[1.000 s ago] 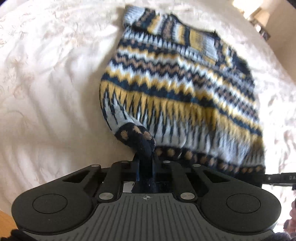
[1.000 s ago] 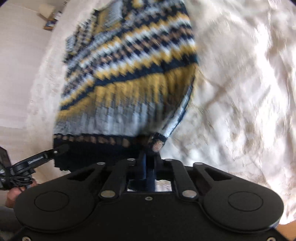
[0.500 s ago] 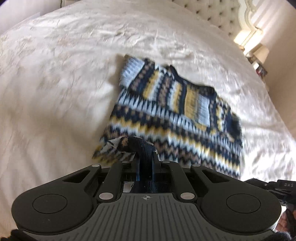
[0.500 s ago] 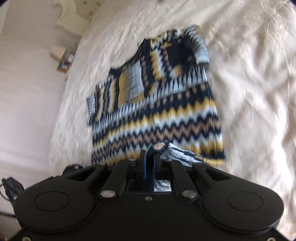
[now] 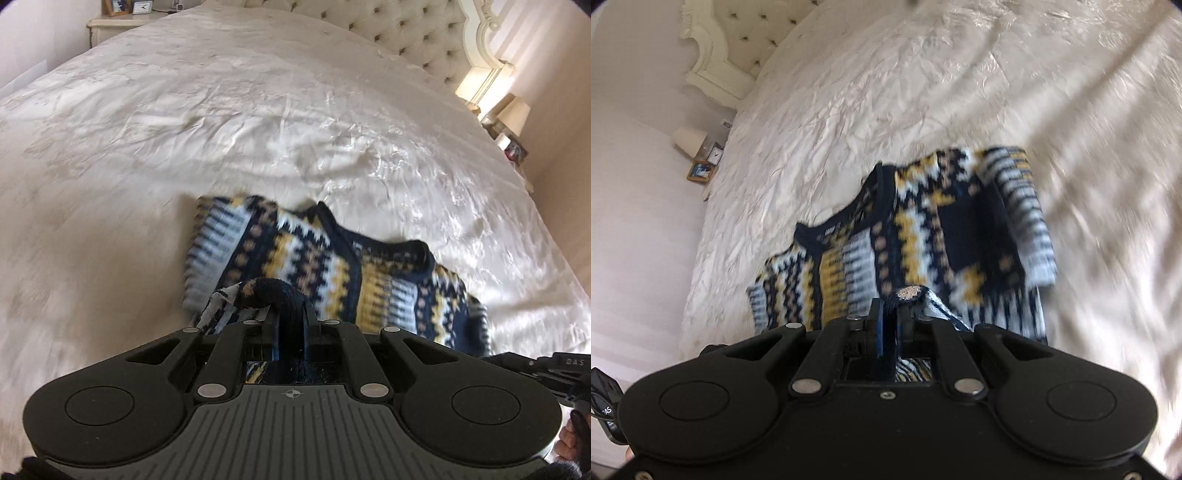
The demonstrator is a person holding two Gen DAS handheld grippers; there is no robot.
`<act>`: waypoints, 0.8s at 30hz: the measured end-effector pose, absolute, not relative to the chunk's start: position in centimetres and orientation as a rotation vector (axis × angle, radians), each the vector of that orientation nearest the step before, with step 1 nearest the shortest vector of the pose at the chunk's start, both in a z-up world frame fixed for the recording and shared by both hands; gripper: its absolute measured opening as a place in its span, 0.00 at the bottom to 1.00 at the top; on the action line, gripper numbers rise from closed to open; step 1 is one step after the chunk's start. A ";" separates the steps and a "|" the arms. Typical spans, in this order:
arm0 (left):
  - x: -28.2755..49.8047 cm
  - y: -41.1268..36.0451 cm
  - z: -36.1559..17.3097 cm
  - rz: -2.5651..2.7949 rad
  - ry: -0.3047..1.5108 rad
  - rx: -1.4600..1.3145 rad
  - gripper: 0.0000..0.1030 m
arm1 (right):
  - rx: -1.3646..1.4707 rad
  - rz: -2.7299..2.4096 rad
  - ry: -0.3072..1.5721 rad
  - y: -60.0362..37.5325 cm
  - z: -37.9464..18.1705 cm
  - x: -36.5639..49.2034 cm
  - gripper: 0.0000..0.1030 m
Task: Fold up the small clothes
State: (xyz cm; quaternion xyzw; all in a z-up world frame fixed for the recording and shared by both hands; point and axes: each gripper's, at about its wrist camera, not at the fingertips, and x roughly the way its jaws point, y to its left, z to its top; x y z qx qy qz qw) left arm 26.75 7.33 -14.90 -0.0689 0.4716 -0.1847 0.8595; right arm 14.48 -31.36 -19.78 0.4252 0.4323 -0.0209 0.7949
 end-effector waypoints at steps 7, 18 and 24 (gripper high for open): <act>31.7 5.0 -16.6 -0.394 1.019 -0.116 0.10 | 0.944 -0.107 0.951 -33.1 -21.7 19.2 0.13; 37.2 3.4 -20.7 -0.364 1.150 -0.123 0.11 | 1.015 -0.181 1.002 -34.6 -25.4 23.3 0.13; 38.9 3.0 -21.4 -0.380 1.191 -0.141 0.12 | 1.044 -0.192 1.008 -35.3 -26.2 24.0 0.21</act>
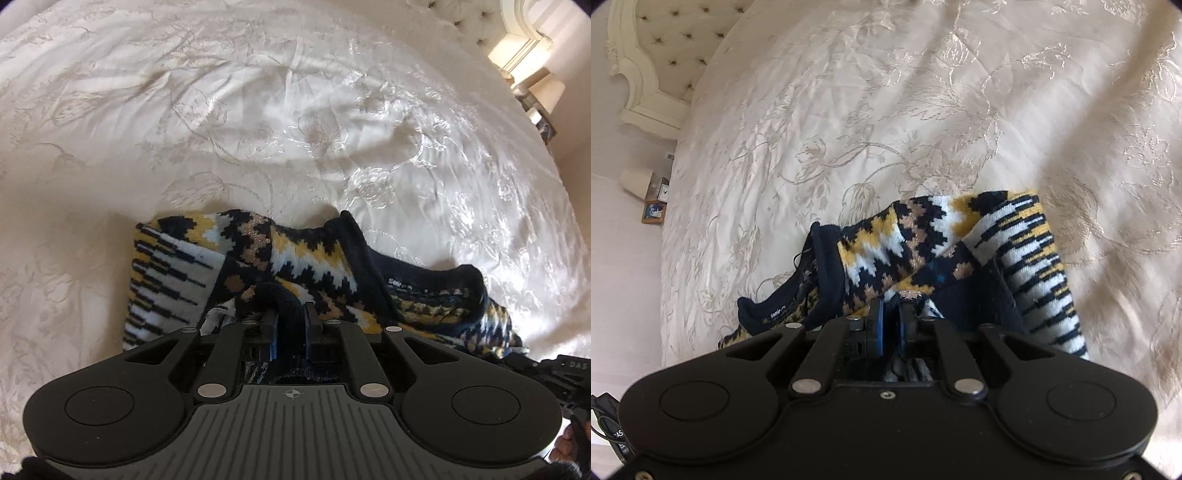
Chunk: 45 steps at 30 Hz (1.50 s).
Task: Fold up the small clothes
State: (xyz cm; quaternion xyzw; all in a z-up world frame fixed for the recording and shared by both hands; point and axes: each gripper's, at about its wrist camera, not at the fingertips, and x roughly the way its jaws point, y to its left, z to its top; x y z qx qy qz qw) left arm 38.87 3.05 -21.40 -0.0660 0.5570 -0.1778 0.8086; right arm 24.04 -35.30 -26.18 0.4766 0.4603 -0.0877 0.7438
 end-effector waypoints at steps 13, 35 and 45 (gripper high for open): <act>42.0 3.6 -22.7 -0.398 1.322 -0.274 0.12 | 1.117 -0.243 0.992 -36.5 -26.8 24.3 0.23; 47.6 5.9 -19.6 -0.387 1.244 -0.495 0.21 | 0.814 -0.175 0.971 -35.0 -24.1 24.9 0.55; 38.3 4.5 -17.7 -0.480 1.064 0.040 0.21 | 0.508 -0.054 1.003 -31.6 -23.9 26.4 0.64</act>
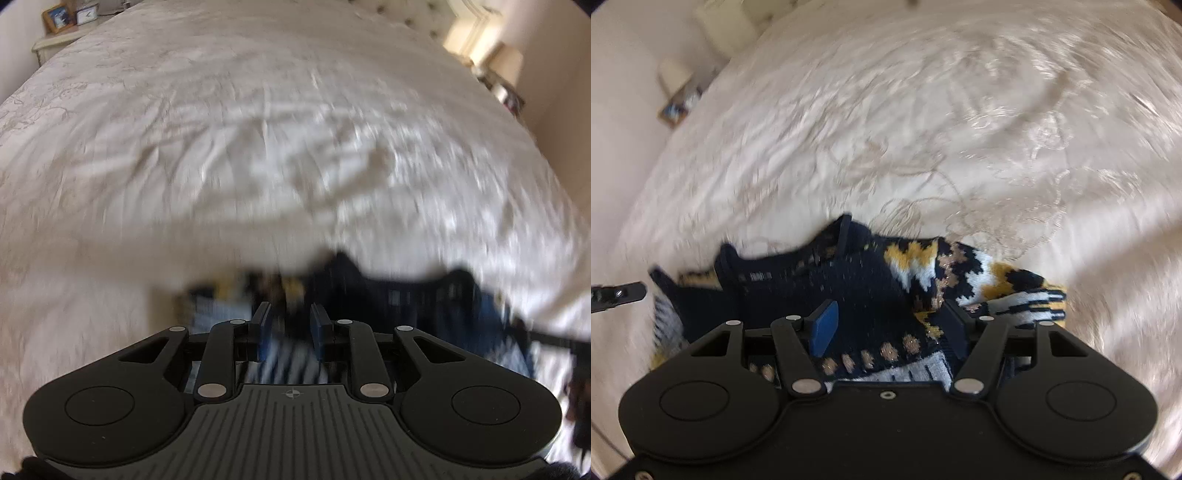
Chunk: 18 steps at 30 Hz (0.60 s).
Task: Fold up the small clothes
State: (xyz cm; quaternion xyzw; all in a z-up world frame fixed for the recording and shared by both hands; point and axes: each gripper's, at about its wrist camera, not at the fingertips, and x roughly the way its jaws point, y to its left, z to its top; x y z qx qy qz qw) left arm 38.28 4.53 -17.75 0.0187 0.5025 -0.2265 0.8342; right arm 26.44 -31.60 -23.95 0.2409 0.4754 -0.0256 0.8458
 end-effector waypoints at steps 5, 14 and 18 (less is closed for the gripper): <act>35.2 6.0 -21.2 -0.421 1.180 0.062 0.21 | 0.405 -0.012 1.042 -30.5 -24.8 27.3 0.64; 33.6 7.5 -23.5 -0.401 1.235 0.138 0.21 | 0.346 -0.023 1.023 -30.0 -23.6 27.4 0.09; 32.7 8.1 -23.9 -0.409 1.247 0.153 0.21 | 0.343 -0.090 1.010 -31.2 -23.1 27.3 0.07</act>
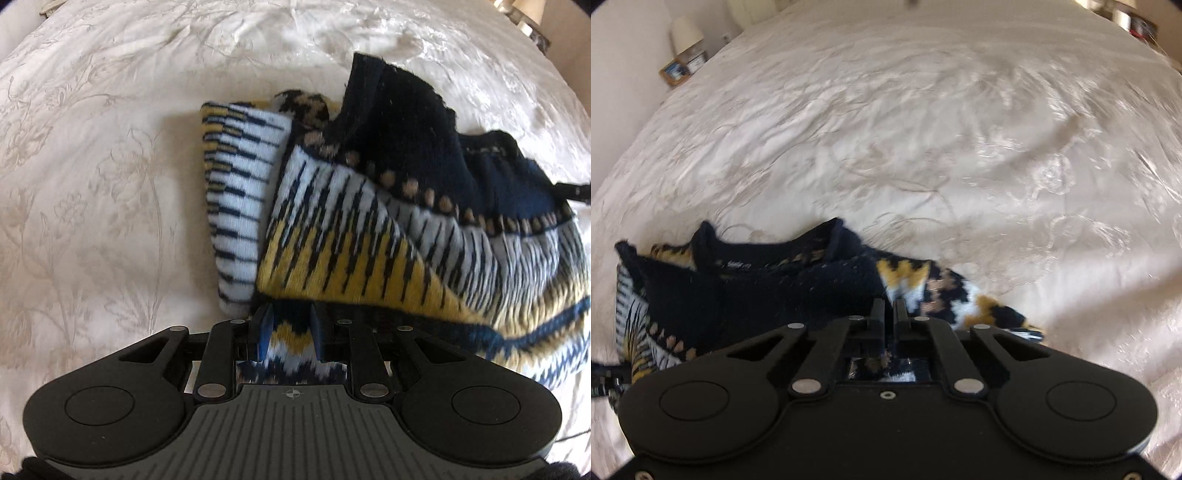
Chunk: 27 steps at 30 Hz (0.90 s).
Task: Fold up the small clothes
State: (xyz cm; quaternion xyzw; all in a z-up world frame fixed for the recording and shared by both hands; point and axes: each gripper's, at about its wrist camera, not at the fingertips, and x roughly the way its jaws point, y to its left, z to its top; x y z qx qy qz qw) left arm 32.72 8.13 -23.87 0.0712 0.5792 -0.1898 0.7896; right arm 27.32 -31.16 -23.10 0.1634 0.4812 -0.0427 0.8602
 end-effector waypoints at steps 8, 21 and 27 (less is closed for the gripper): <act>30.5 9.3 -24.0 -0.431 1.270 0.184 0.21 | 0.465 -0.148 1.007 -34.2 -23.6 27.4 0.17; 29.3 10.3 -24.5 -0.448 1.327 0.154 0.21 | 0.305 0.051 1.025 -29.3 -24.3 30.0 0.55; 28.9 11.0 -24.6 -0.456 1.310 0.149 0.21 | 0.274 0.046 1.032 -28.7 -23.9 30.1 0.14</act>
